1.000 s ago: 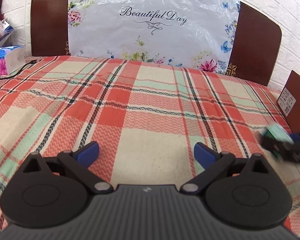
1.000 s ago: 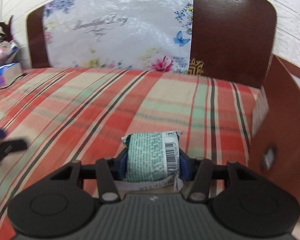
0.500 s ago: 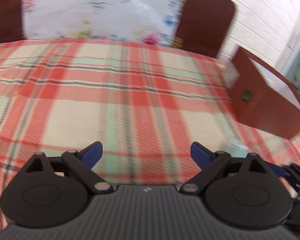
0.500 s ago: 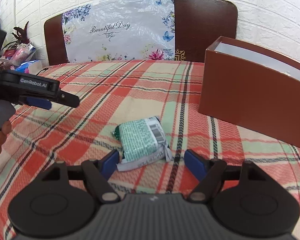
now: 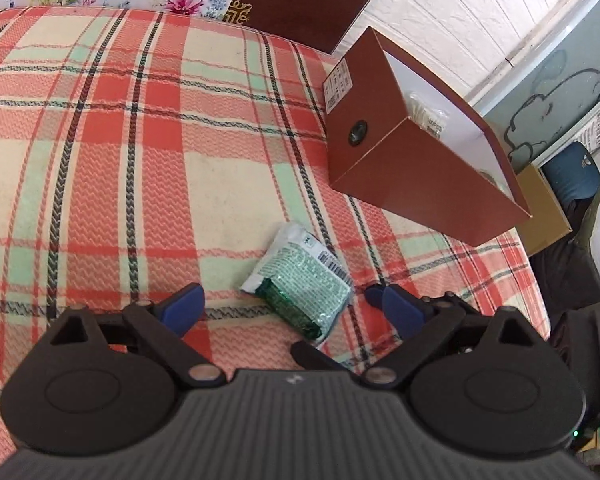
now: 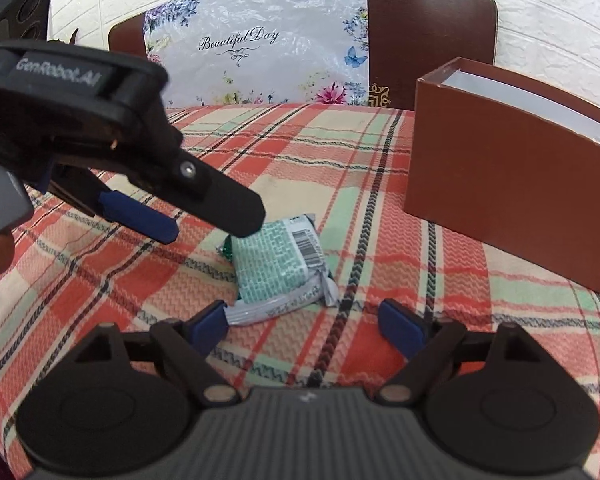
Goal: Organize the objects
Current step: 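Carry the green packet into the brown box and release it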
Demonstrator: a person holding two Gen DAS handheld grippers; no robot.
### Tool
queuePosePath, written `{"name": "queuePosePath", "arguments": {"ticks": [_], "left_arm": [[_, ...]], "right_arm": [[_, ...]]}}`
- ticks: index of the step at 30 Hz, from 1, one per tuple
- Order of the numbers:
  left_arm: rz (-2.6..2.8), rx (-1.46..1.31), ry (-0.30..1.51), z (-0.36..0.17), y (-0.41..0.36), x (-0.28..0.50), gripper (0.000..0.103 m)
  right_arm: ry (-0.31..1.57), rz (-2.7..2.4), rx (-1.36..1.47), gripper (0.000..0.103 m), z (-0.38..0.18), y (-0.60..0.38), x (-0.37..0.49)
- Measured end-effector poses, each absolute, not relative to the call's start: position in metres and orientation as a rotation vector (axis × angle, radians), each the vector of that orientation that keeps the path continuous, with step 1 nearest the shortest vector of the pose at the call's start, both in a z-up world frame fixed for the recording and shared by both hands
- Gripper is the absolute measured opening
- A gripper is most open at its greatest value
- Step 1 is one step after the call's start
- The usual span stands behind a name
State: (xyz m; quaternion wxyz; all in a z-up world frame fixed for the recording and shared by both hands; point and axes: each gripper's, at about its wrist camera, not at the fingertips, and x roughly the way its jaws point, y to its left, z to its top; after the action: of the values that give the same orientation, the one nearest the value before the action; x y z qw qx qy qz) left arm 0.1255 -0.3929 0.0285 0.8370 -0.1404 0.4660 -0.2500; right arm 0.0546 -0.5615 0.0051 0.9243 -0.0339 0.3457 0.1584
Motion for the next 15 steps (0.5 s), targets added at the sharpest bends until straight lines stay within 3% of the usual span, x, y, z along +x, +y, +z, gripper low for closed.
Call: {"name": "queuePosePath", "arguments": {"ticks": [8,11,12,13,15], "left_arm": [[-0.523,-0.285,1.033,0.019,-0.415,0.137,0.091],[-0.516,-0.300,1.056,0.011,-0.418,0.142,0.077],[-0.518,-0.286,1.047,0.011,-0.420,0.142,0.065],[-0.536,-0.274,1.052,0.011,-0.423,0.144,0.050],[-0.532,-0.255,1.058,0.013,-0.427,0.149,0.044]], "right_arm": [[0.704,0.334,-0.055,0.087,0.002,-0.565,0.065],[0.695,0.331,-0.063,0.087,0.001,-0.562,0.066],[0.695,0.329,-0.067,0.087,0.000,-0.560,0.069],[0.691,0.328,-0.073,0.079,-0.001,-0.559,0.071],[0.660,0.341,-0.090,0.050,0.000,-0.554,0.072]]}}
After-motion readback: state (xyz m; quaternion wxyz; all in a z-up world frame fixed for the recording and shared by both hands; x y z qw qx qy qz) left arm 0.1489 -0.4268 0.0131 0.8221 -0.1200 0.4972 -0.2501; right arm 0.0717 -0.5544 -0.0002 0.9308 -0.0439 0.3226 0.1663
